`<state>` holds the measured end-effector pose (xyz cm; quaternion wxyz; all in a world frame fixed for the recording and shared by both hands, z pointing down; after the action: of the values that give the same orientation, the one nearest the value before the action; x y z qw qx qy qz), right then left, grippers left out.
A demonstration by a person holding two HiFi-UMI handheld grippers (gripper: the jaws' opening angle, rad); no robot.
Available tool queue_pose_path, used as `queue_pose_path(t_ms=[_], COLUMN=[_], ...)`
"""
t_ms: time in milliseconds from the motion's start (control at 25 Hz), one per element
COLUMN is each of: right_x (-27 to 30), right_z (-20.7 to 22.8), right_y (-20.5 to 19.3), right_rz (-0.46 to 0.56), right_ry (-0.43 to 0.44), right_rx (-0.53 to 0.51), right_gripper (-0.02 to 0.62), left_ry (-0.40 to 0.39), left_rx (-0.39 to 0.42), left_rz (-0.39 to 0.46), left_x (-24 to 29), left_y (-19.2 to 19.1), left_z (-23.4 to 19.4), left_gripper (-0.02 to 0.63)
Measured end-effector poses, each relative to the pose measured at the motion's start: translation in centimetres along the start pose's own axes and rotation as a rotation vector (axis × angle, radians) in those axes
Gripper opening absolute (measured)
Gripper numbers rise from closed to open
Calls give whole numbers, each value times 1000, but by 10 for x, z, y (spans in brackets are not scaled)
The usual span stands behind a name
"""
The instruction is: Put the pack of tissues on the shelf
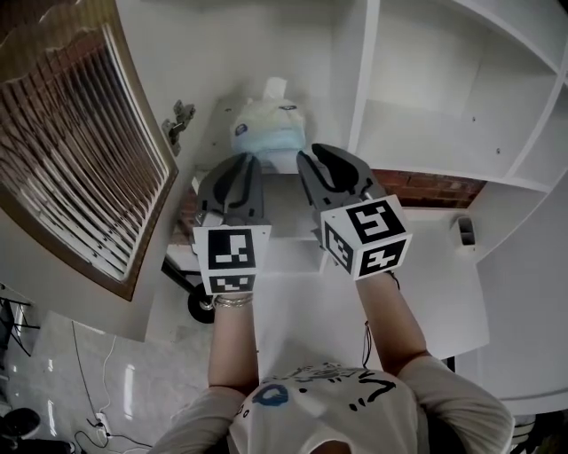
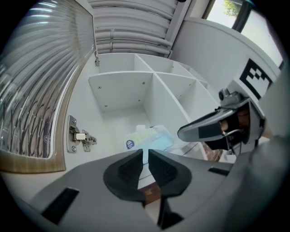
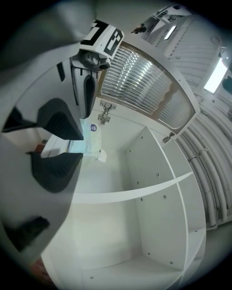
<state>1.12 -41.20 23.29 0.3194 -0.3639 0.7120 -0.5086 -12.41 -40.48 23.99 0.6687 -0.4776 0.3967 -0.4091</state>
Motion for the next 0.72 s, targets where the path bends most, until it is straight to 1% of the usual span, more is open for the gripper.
queue_pose_path(t_ms=[120, 240, 360, 720], right_x=[-8, -19, -30, -64], right_z=[-7, -16, -23, -36], right_y=[-7, -16, -24, -54], right_rz=[-2, -13, -36, -109], right_ry=[43, 96, 126, 159], right_rx=[43, 72, 70, 85], right_gripper=[63, 49, 44, 40], left_ry=[-71, -131, -160, -253], left_rx=[-62, -115, -127, -159], left_rz=[-12, -36, -71, -157], left_x=[-6, -14, -22, -54], left_y=[-6, -15, -26, -60], left_z=[8, 16, 24, 51], left_gripper=[32, 15, 15, 15])
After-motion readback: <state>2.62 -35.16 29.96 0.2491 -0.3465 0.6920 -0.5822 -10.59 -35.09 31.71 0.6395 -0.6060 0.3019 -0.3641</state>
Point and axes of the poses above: the fingertips, and each gripper's own axes: x forward along the fingers, z to its right, y out of its top, the point moved 6 cm from there along -x, backward along the fingers, and after that the axes turned 7 degrees about -x, right-handed, at the moved point
